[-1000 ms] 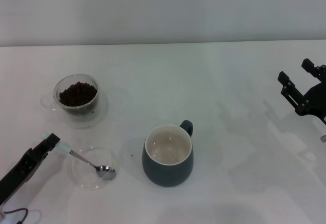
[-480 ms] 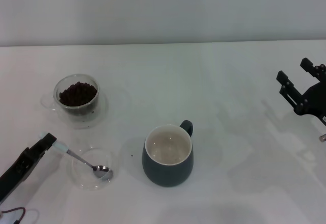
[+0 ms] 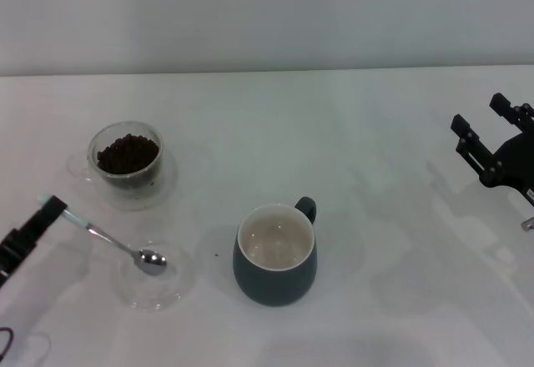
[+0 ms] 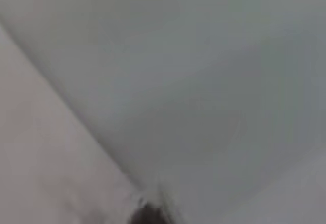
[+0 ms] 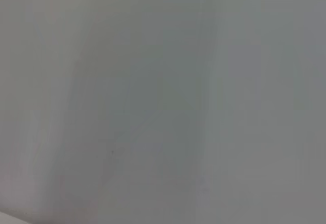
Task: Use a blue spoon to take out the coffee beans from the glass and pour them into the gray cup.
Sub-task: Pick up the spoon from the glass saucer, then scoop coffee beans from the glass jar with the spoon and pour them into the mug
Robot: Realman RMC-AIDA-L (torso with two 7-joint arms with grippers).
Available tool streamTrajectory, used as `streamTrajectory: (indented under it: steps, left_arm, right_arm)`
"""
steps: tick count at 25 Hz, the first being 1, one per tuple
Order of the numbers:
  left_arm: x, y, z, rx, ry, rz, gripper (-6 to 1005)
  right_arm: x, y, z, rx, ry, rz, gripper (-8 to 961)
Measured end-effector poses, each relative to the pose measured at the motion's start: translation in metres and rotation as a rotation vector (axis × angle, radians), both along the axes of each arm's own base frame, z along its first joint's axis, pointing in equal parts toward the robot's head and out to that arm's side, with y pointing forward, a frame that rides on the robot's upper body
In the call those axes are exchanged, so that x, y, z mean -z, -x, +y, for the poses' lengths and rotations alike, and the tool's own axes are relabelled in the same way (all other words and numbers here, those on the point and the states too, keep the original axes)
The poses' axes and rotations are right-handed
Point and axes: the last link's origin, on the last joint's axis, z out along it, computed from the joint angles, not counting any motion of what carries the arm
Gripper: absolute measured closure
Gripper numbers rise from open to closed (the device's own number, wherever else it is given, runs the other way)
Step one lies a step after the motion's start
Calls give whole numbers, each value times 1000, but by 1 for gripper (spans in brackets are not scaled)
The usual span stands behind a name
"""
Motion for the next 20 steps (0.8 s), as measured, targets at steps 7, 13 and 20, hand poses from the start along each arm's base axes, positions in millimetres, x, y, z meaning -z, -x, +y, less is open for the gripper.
streamTrajectory:
  steps: [7, 13, 20]
  left_arm:
    - [-33, -2, -1, 85, -90, -19, 872]
    - [-70, -5, 12, 197, -129, 40, 872]
    - [-101, -13, 41, 267, -134, 91, 872]
  right_arm:
    - [0, 0, 0, -1, 0, 0, 316]
    - [0, 1, 1, -2, 0, 0, 316]
    - [0, 4, 4, -13, -6, 5, 316]
